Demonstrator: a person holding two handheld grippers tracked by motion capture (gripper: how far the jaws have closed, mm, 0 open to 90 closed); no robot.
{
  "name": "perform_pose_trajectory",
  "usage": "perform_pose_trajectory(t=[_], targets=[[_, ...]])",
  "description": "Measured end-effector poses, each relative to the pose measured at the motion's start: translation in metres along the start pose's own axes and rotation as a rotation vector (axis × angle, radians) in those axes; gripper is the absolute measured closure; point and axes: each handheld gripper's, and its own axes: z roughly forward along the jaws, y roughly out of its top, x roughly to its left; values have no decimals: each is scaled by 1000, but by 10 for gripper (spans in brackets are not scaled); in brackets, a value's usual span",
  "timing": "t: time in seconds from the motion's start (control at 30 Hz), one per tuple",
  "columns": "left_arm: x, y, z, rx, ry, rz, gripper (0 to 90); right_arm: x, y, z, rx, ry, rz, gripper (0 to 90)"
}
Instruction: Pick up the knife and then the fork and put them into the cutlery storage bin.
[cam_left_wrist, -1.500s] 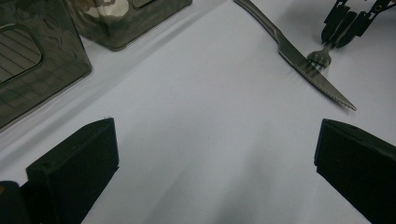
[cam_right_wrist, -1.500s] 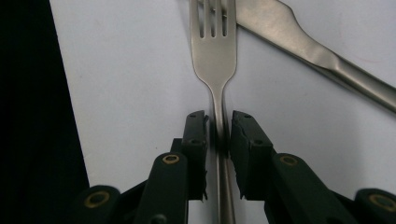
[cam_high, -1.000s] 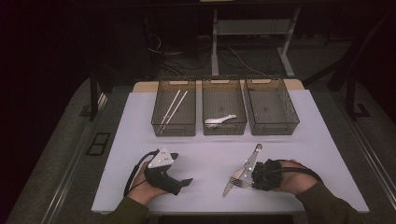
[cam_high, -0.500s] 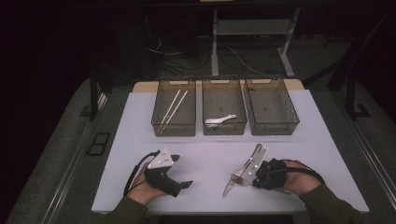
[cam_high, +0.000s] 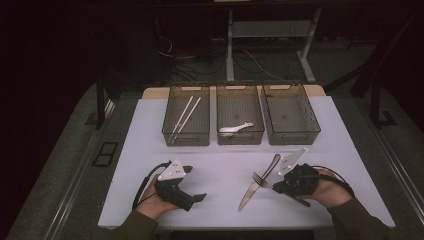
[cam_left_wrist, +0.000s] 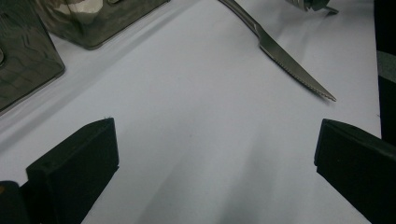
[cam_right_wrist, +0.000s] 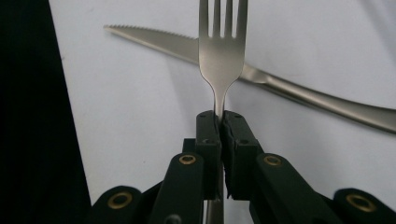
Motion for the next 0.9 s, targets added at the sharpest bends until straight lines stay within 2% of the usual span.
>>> perform_pose_trajectory(t=[0.1,0.13,0.2,0.33,0.9], targets=[[0,0,-1,-1,0,0,0,-2,-2,-6,-42,-12,33,856],[0,0,-1,-1,0,0,0,-2,-2,-8,-62,-4,58,856],[1,0,-1,0,-1,4,0,-5,-4,-12,-87,-21,69,857],[0,0,-1,-3,-1,0,0,-8,-7,-20,-145,-26,139,859],[0,0,-2,-10,-3,1,0,-27,-26,-48,-350,-114,263,863]])
